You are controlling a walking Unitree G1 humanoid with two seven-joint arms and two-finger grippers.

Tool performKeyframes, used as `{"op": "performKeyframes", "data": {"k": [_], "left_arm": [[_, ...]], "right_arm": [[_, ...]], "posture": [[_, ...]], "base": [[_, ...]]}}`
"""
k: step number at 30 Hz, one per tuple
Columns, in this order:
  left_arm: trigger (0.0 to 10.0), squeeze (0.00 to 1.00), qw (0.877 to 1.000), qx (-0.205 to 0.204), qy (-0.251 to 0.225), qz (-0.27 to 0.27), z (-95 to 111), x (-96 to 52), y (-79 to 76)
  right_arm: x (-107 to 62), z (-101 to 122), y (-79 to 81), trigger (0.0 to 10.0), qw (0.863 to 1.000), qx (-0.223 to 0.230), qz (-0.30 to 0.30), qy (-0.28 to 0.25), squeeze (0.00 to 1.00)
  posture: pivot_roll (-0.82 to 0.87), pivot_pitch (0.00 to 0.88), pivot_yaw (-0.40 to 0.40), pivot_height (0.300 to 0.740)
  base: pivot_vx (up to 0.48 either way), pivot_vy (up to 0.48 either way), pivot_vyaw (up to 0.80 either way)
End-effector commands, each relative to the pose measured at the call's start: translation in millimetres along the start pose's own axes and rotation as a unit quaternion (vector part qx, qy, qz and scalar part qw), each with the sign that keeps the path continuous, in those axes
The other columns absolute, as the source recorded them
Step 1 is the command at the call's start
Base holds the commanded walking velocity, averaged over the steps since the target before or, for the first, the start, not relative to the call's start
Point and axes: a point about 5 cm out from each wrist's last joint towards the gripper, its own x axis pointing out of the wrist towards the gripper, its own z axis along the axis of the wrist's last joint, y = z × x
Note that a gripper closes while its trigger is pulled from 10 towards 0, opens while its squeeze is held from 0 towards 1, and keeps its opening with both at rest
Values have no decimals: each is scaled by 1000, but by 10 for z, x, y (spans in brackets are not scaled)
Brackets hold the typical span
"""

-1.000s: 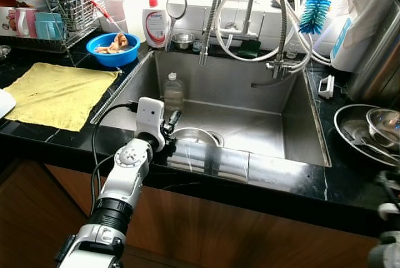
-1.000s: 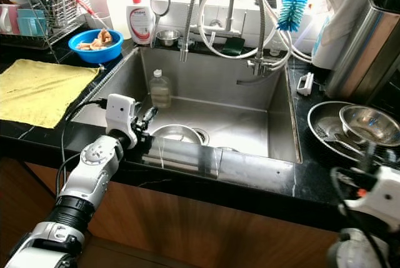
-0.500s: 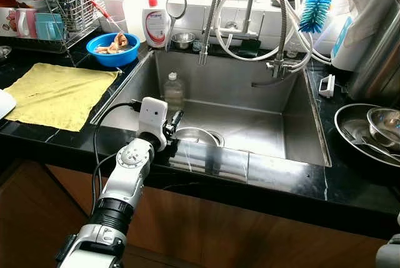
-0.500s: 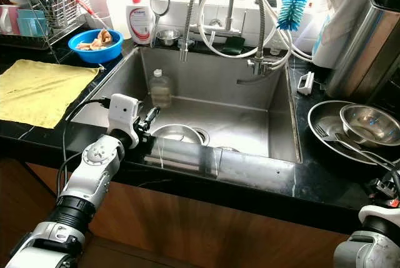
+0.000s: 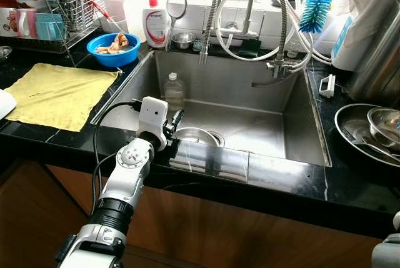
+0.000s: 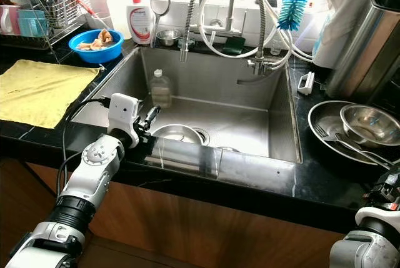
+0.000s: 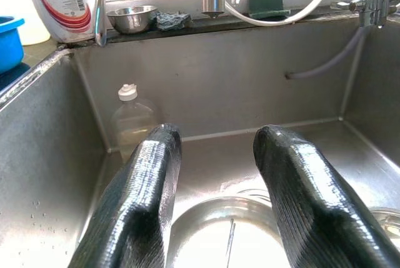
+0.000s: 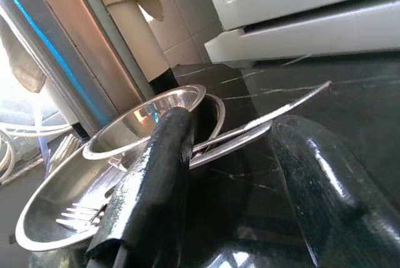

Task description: Kitchen organization

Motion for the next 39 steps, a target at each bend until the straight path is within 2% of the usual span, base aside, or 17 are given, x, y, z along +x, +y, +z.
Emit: {"op": "performKeyframes", "data": {"k": [1,8,16,26,39], "left_arm": [[10000,0,1000,10,-1,-3,-1,-12,1],[10000,0,1000,11,-1,-2,0,-14,10],[10000,0,1000,12,-2,-6,1,-7,-16],[10000,0,1000,15,-2,-16,-4,-14,-40],[10000,0,999,18,-5,-29,9,-10,-66]], "right_arm": [[4,-20,-13,10000,1000,13,-12,7,0],[-6,-46,-20,10000,999,35,-22,13,0],[59,-3,8,10000,998,55,-19,12,0],[106,-11,54,10000,998,61,-11,13,0],[109,-52,-8,10000,996,79,-37,20,0]], "posture": [[30,0,1,740],[34,0,0,740],[29,0,0,740],[35,0,-3,740],[41,0,-1,740]], "base": [[0,0,0],[0,0,0],[0,0,0],[0,0,0],[0,0,0]]}}
